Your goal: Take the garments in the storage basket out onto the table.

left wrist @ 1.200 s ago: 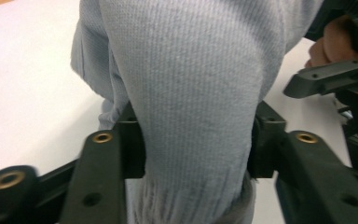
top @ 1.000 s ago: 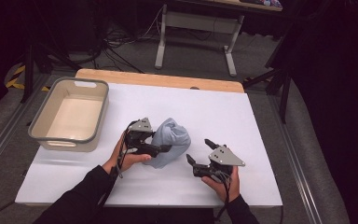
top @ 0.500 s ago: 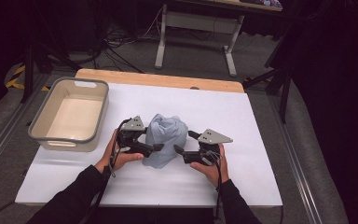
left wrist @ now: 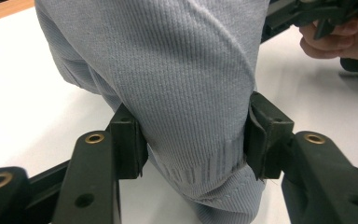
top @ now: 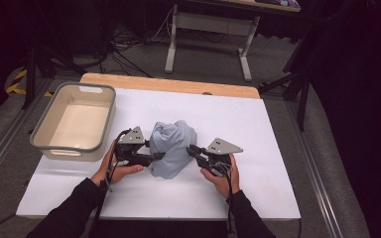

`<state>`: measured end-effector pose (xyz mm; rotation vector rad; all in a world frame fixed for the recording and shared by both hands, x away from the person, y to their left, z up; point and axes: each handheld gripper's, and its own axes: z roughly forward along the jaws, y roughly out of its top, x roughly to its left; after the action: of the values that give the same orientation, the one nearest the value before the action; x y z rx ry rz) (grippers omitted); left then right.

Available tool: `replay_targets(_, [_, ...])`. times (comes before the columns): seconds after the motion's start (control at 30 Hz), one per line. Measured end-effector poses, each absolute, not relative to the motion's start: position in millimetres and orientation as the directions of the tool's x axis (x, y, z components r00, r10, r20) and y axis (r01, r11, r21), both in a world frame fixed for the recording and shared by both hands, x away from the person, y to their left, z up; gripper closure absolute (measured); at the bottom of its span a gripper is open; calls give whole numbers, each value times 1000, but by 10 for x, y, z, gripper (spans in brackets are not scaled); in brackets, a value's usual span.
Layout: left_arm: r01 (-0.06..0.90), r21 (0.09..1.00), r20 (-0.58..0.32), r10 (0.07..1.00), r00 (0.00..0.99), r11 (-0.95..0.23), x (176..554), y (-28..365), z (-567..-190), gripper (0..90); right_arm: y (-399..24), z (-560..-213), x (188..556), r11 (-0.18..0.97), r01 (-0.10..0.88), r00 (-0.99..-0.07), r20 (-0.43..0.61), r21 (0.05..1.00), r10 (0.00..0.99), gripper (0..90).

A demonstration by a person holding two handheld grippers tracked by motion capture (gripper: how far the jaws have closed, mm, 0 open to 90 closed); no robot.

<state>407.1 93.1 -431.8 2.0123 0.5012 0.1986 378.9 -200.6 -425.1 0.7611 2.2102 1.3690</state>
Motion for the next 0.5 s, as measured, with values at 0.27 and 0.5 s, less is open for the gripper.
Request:
replay_targets(0.27, [219,871,-26,403,915,-441,4025,941,-4273,571,-2041,-4217,3816,357,205,-748,-89,912,658,404])
replay_targets(0.5, [202,867,-3,402,916,-455,3995,921,-4265,588,-2049,-4244,4034,345,262,-741,-42,901,671,125])
